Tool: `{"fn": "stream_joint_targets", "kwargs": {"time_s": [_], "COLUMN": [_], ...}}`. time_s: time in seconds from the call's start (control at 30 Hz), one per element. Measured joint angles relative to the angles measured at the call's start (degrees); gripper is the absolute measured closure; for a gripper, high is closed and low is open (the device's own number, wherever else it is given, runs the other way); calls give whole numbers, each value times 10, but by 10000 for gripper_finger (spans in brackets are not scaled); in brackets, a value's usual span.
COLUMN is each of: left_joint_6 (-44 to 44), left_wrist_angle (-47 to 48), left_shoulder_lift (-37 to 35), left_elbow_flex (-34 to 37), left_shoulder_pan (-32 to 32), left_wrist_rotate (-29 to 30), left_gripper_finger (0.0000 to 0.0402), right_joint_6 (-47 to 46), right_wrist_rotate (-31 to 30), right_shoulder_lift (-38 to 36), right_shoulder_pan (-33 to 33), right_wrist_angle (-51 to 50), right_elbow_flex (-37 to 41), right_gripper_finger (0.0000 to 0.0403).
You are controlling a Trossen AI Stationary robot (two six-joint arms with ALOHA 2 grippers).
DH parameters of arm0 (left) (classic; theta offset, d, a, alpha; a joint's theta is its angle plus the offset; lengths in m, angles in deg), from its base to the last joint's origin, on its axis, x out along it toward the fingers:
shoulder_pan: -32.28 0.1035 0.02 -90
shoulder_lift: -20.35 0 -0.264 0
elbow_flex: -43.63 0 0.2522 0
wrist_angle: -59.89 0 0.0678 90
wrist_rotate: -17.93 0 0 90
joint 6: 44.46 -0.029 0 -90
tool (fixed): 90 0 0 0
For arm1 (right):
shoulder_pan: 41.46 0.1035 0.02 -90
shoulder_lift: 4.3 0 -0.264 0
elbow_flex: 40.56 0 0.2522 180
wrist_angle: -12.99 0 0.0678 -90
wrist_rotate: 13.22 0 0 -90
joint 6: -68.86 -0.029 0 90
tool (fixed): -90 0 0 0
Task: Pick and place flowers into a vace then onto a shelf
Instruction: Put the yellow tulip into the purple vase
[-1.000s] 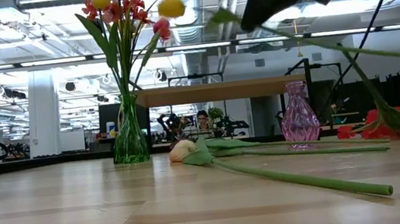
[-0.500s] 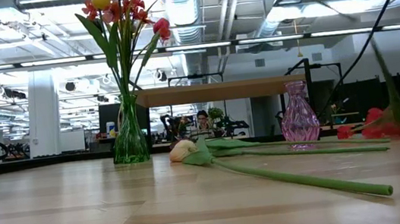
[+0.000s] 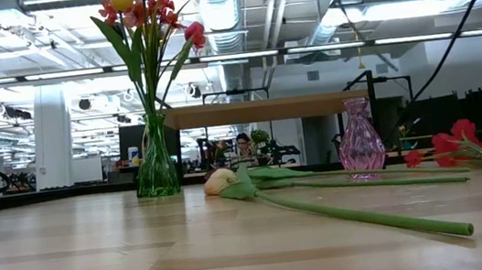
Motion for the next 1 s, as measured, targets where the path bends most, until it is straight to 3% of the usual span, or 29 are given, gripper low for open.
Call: {"fn": "stream_joint_targets", "kwargs": {"time_s": [0.27, 0.6, 1.0], "left_joint_6": [22, 25, 41], "left_wrist_angle": [-2, 1, 2], "left_shoulder_lift": [0, 0, 0], "left_elbow_flex": [0, 0, 0], "left_shoulder_pan": [0, 0, 0], "left_wrist_rotate": [46, 47, 47], "left_gripper_finger": [145, 145, 145], "right_joint_6": [-9, 2, 8], "right_wrist_rotate": [-1, -4, -4], "right_shoulder_lift": [5, 25, 51], "right_shoulder_pan": [-65, -124, -146], "right_wrist_angle": [22, 109, 130], "right_elbow_flex": [10, 10, 10], "right_gripper_finger": [396, 396, 396]}}
